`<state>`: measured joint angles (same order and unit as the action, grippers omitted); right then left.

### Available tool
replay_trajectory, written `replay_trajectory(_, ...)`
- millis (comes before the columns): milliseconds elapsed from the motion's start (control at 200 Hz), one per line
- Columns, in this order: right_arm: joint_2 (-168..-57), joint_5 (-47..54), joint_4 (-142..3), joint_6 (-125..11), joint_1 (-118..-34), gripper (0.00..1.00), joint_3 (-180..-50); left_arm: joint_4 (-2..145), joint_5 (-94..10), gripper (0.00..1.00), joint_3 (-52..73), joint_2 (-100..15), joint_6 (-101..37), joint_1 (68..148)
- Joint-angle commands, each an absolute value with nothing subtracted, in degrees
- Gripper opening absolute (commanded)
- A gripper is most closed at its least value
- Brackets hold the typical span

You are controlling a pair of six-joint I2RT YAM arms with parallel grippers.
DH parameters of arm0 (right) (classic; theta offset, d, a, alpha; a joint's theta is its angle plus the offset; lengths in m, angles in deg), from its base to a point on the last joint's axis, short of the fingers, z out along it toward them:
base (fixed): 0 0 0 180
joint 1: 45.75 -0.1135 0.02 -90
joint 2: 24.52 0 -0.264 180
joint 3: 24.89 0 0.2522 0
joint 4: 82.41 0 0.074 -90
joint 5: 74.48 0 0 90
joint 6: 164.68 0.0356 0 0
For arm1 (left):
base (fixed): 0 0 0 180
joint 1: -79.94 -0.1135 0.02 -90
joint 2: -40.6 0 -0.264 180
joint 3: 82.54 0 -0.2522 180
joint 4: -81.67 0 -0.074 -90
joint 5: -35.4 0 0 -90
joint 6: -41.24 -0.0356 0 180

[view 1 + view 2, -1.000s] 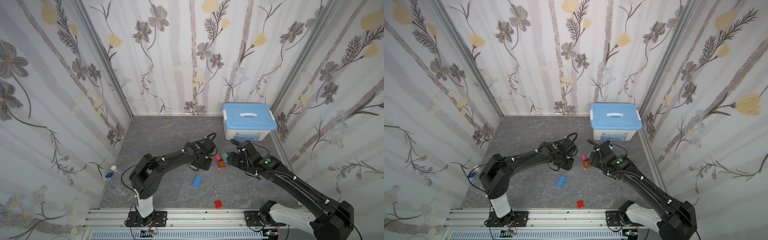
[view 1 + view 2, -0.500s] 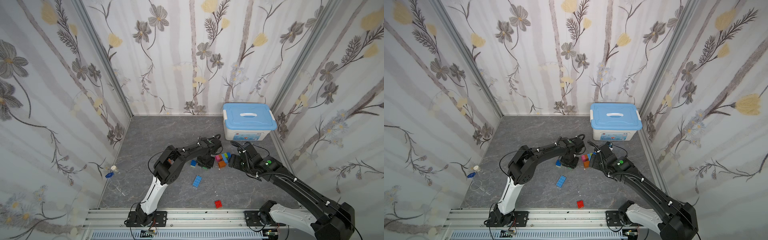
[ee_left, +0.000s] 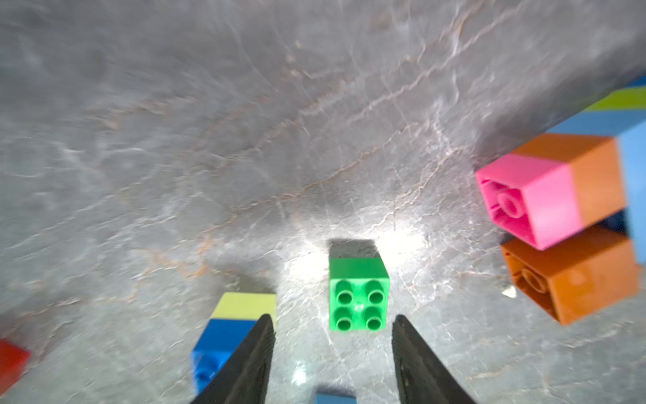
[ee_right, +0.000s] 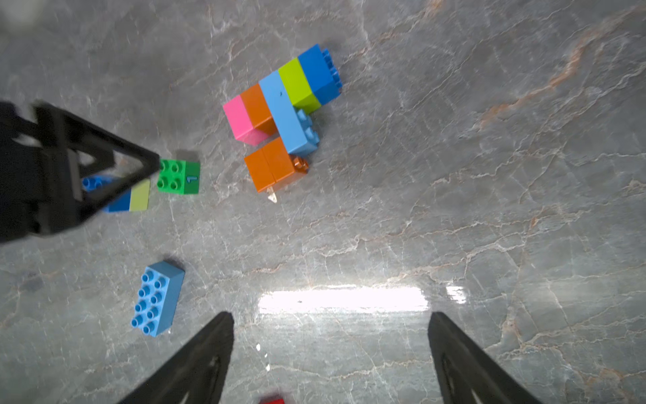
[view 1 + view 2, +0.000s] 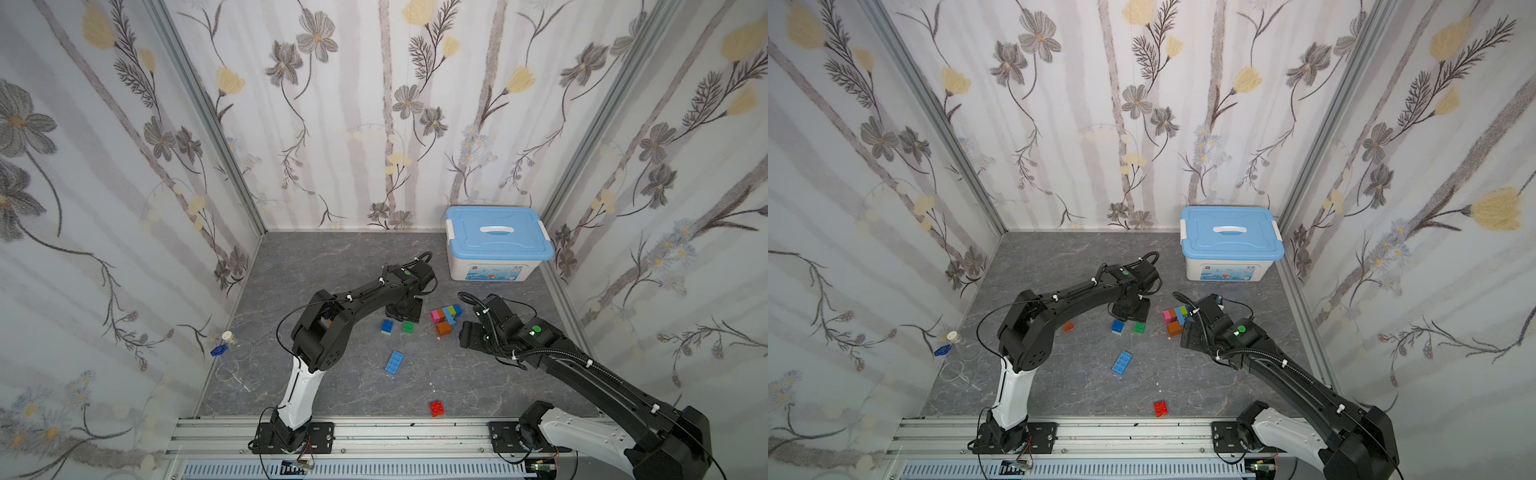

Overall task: Assemble the letter h with lego
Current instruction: Place the lego brick at the center of the board, then pick up the lego brick from the center of the board.

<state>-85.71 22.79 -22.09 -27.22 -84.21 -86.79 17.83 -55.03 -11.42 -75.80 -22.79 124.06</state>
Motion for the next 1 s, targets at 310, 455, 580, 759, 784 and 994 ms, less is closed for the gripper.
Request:
replay_trajectory(310, -105.3, 13.2, -17.3, -28.8, -108.9, 0.84, -93.6, 35.6, -64.0, 0.7, 10.6, -51.5, -17.5, 115.8)
replay_trajectory(455, -109.2, 8.0, -22.0, -27.5, -111.3, 0.72, -90.7, 42.9, -64.8, 0.99, 22.9, -42.6, -13.0, 111.1)
replay_trajectory(580, -110.1, 6.2, -23.3, -26.5, -112.1, 0.63, -89.5, 46.5, -66.0, 1.0, 30.2, -36.7, -11.4, 106.9)
replay_trajectory(759, -110.6, 6.0, -22.9, -25.2, -113.1, 0.55, -88.6, 48.5, -73.4, 1.0, 34.8, -29.1, -12.1, 106.0)
replay_trajectory(784, -110.7, 6.1, -23.2, -25.0, -113.3, 0.54, -88.3, 49.0, -73.8, 1.0, 35.6, -28.3, -11.8, 105.7)
replay_trajectory(994, -113.2, 8.9, -23.1, -24.1, -113.9, 0.47, -87.9, 50.9, -74.8, 1.0, 37.9, -23.8, -11.0, 105.2)
